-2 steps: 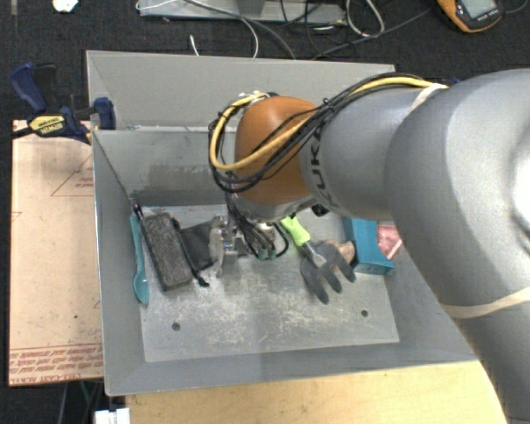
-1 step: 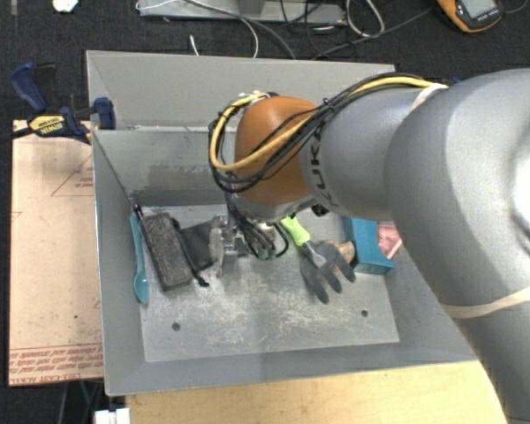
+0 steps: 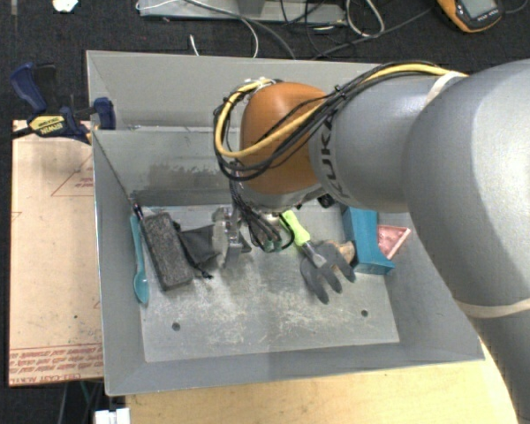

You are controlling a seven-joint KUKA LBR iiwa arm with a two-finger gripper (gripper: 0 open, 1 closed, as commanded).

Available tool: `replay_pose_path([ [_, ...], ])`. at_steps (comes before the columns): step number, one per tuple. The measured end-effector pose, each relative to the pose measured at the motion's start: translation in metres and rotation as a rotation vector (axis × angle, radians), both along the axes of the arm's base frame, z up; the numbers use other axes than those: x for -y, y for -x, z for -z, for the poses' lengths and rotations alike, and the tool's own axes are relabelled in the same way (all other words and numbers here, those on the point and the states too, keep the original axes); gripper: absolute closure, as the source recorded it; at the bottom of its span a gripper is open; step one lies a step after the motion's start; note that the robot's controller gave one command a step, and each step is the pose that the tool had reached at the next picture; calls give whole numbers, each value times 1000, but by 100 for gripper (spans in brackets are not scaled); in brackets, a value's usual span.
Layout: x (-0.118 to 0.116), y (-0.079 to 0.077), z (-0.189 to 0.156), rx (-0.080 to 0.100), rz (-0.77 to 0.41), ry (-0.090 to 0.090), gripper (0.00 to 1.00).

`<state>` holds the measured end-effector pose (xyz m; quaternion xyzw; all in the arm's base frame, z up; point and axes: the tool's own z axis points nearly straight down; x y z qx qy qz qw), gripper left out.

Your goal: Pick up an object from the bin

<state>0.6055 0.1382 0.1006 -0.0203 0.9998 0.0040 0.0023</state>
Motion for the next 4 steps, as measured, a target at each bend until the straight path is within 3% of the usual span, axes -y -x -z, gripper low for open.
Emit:
replay_pose_path([
  [2,0,1,-57,-3,0,0,100],
  [3,-1,-1,-84,5,1,-2,100],
  [4,0,1,-114,-6,1,0,100],
])
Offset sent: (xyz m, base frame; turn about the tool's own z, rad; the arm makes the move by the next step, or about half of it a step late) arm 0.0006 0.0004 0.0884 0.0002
